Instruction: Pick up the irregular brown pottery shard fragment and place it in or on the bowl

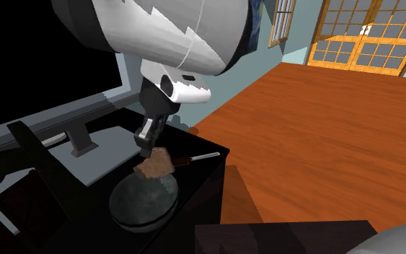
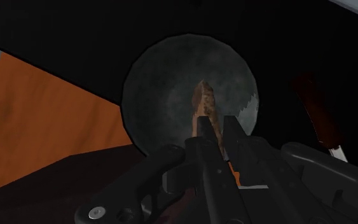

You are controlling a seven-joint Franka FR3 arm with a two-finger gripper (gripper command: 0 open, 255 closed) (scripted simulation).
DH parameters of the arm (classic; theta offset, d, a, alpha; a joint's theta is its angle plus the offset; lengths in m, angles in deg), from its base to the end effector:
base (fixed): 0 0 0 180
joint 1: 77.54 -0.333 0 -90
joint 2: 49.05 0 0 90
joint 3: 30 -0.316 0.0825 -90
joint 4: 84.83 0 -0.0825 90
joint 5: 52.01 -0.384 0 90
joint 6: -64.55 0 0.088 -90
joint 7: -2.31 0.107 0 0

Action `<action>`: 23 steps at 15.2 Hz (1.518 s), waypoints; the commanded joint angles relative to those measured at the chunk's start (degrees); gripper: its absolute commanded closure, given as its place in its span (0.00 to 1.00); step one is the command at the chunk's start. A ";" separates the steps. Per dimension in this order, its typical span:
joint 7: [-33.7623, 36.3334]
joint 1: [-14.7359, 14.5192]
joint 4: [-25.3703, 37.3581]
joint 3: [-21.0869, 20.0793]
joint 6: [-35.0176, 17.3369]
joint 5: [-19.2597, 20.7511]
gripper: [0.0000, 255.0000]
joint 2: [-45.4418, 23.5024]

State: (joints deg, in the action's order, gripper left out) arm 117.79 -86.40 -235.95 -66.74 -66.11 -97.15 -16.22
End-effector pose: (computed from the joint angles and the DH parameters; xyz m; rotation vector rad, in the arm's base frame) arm 0.2717 0.2930 0.4068 -1.8408 2.2070 0.3733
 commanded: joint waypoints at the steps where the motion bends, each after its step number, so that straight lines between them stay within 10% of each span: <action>1: -0.63 -0.13 -0.82 -0.63 -1.80 -0.76 1.00 -0.99; 20: -4.82 -0.39 -4.16 -4.33 -13.00 -5.09 1.00 -9.14; 21: -4.82 -0.39 -4.16 -4.33 -13.00 -5.09 0.00 -9.14; 23: -4.82 -0.39 -4.16 -4.33 -13.00 -5.09 0.00 -9.14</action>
State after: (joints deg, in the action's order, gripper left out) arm 112.97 -86.79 -240.11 -71.07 -79.10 -102.24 -25.36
